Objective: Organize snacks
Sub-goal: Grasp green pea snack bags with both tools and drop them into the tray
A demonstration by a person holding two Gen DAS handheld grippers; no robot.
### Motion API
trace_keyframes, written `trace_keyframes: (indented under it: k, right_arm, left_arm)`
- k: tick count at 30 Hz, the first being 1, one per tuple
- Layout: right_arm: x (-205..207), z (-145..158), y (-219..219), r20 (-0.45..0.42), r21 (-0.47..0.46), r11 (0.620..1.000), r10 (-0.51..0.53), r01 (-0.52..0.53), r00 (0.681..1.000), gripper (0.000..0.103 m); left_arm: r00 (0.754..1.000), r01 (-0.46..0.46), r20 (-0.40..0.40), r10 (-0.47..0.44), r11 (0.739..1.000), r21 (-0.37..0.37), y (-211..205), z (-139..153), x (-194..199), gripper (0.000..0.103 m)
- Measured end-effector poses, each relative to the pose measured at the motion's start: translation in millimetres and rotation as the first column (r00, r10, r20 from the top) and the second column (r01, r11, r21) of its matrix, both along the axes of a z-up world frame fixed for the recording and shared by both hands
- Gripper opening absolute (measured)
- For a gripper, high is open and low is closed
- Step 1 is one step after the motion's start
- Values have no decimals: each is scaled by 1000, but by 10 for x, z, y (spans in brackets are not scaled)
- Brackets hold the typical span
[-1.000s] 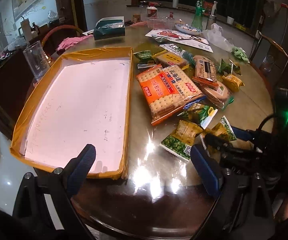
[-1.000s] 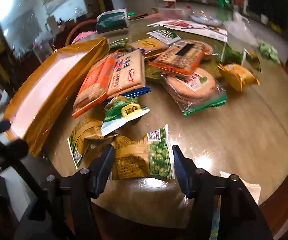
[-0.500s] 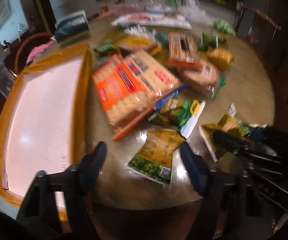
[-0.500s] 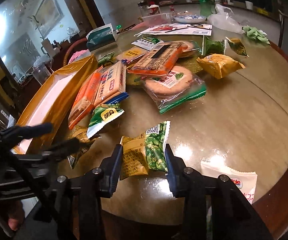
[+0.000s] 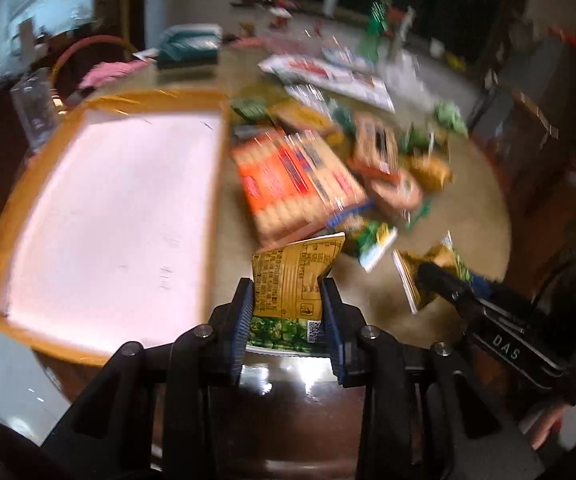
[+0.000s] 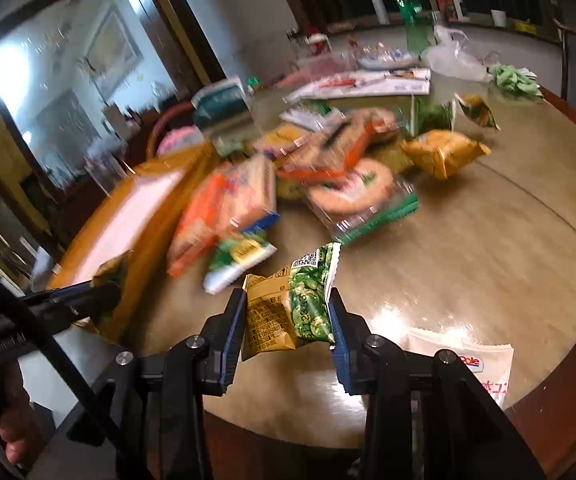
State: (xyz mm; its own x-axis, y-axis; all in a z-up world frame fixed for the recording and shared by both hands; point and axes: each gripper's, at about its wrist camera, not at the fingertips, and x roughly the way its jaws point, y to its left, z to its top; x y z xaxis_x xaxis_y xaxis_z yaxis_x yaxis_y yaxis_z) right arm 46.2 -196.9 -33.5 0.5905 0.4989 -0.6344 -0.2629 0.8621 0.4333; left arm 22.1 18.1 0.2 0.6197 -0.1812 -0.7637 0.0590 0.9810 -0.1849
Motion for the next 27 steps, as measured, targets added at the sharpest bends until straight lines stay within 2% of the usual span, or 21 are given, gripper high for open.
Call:
trace_keyframes:
  k: [2,5,10,13,17,19,22,27]
  right_arm:
    - [-16,162,77,36,37,999,28,-29,999,38]
    - [32,340,325,74,68,991,114,-119,991,38]
    - [186,472,1111,91,50,951,299,-304,950,38]
    - [295,412,1633,68,-12,921,390,-390,918,38]
    - [384,280,2063,41,-68,889,455,-452,889,39]
    - [394,200,2200,32,-107,882,464,-459,885,39]
    - [404,78,2309,19,-178,876,457,-447,889,39]
    - [376,60,2361,11,-208,878,443,-431,896,42]
  left_arm:
    - [996,-71,51,69,997,27,202,176,-82,35]
    - [981,-186,59,182,981,62,559,283,-99,36]
    - [945,-326,17,326,941,92,1056,113,-6,36]
    - [937,-347,1,348,934,91,1211,-21,8,36]
    - [926,-369,-35,376,921,127,1318,-179,27,36]
    - [928,-358,-59,367,926,121,1347,-229,58,36]
    - [923,-365,-73,379,919,151,1387,-300,113,36]
    - [917,-370,-91,387,915,163,1444,-377,146,37]
